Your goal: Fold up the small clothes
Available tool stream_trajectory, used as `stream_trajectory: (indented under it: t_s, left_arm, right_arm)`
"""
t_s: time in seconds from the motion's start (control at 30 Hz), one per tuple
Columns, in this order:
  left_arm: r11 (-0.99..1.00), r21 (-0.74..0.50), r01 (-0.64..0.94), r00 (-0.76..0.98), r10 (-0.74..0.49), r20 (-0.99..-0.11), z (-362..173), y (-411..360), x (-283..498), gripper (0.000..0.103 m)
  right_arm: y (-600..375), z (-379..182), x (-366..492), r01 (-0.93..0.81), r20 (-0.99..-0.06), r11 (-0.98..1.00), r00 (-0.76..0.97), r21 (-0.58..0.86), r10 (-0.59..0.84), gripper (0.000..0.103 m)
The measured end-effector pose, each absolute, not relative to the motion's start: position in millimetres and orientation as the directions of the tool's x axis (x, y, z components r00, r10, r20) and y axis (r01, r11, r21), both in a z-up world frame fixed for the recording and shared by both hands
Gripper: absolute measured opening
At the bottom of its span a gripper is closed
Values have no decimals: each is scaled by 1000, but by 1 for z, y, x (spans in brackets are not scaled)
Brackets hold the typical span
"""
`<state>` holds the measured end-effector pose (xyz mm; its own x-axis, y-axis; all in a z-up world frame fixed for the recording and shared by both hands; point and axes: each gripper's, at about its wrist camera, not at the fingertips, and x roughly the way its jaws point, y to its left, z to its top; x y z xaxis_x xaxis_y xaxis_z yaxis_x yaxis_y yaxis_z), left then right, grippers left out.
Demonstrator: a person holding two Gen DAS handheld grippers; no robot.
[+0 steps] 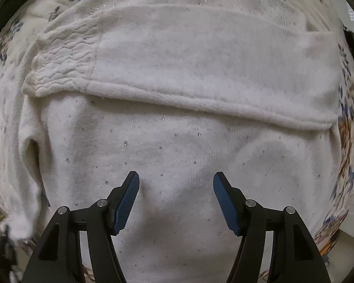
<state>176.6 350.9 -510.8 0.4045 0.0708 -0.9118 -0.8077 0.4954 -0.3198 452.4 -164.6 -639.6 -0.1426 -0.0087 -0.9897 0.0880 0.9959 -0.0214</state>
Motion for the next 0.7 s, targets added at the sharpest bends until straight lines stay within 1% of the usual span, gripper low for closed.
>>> stream_trajectory:
  t_s: [0.1,0.23,0.33,0.37,0.4,0.43,0.6,0.67,0.7]
  left_arm:
    - [458,-334,-824,423,105,-900,-505,373,179,9]
    - [419,-322,-849,405,126,-906,-517,412,177,9]
    - [424,-301,-854,387,131,-913,-524,420,180,9]
    - [436,-294,-851,385,134,-913,-524,418,185,9]
    - [447,-283,-848,379,140,-915,-523,417,190,9]
    - [469,-269,-841,375,148,-915,-519,414,197,9]
    - [602,-218,-768,393,175,-903,-484,382,239,9]
    - [676,-206,-707,422,169,-890,-462,355,266,9]
    - [723,-219,-655,450,142,-882,-449,333,285,9]
  right_arm:
    - [-163,-636,455,80,-991,996,-136,-29,-18,67]
    - [-180,-628,463,81,-992,996,-121,-47,-37,67]
    - [-198,-621,473,86,-991,989,-64,-121,-115,68]
    - [-202,-620,476,86,-989,986,-48,-144,-140,79]
    - [-209,-620,480,94,-984,979,-28,-179,-177,93]
    - [-215,-621,483,108,-983,977,-22,-183,-182,96]
    - [-244,-623,499,172,-987,972,-26,-161,-159,97]
    - [-250,-625,508,179,-989,973,-17,-145,-145,97]
    - [-257,-623,509,181,-990,973,-12,-143,-144,97]
